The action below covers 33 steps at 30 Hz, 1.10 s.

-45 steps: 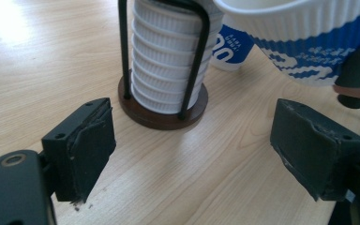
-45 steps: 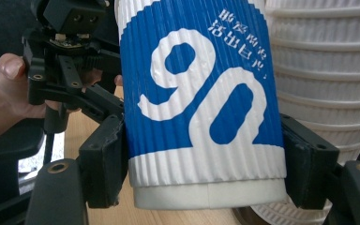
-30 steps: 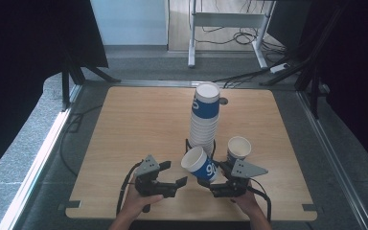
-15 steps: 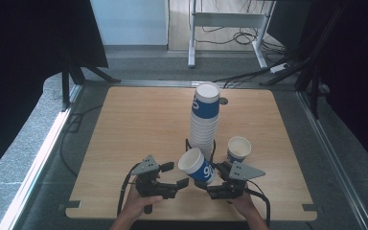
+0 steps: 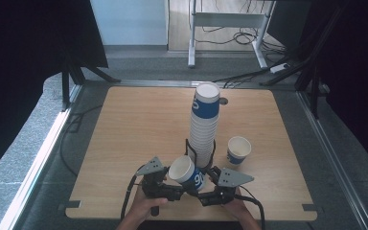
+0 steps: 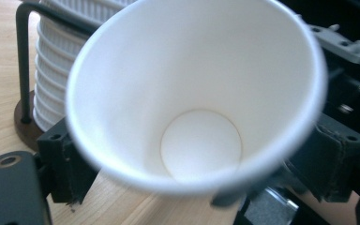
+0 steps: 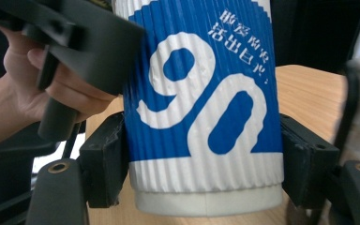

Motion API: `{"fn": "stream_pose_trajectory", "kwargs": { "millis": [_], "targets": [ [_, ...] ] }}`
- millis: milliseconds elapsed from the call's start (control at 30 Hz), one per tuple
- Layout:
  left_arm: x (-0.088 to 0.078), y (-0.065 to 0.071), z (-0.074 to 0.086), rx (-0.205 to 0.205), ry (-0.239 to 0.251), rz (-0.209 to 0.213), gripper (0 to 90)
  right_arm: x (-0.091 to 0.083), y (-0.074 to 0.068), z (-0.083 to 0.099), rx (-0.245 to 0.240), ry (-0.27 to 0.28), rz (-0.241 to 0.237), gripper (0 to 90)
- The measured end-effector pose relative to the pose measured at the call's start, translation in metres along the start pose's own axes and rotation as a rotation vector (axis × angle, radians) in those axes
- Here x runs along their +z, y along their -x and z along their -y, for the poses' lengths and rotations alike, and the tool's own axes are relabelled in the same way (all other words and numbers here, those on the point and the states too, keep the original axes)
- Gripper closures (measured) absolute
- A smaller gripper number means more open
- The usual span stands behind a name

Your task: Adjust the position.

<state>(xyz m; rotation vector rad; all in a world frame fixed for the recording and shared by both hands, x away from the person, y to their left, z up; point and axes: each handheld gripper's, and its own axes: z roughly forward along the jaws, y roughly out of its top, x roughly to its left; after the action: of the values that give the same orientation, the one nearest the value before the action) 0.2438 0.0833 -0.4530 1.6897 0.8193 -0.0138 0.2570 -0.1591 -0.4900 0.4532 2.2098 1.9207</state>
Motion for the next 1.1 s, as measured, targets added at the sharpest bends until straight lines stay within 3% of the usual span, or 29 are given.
{"fn": "stream_pose_trajectory", "kwargs": {
  "millis": [267, 600, 800, 1100],
  "targets": [
    [-0.001, -0.005, 0.002, -0.032, 0.039, 0.016, 17.5, 0.006, -0.002, 0.005, -0.014, -0.033, 0.001, 27.8],
    [-0.001, -0.006, 0.003, -0.01, 0.032, 0.017, 20.7, 0.006, -0.002, 0.005, -0.019, -0.052, 0.008, 26.5],
    [-0.003, -0.002, 0.001, 0.044, 0.018, -0.015, 20.8, 0.004, -0.003, 0.0, -0.044, -0.079, 0.027, 20.9],
    [-0.004, 0.005, -0.003, 0.112, -0.005, -0.066, 20.9, 0.001, -0.003, -0.003, -0.07, -0.098, 0.042, 19.3]
  ]
}}
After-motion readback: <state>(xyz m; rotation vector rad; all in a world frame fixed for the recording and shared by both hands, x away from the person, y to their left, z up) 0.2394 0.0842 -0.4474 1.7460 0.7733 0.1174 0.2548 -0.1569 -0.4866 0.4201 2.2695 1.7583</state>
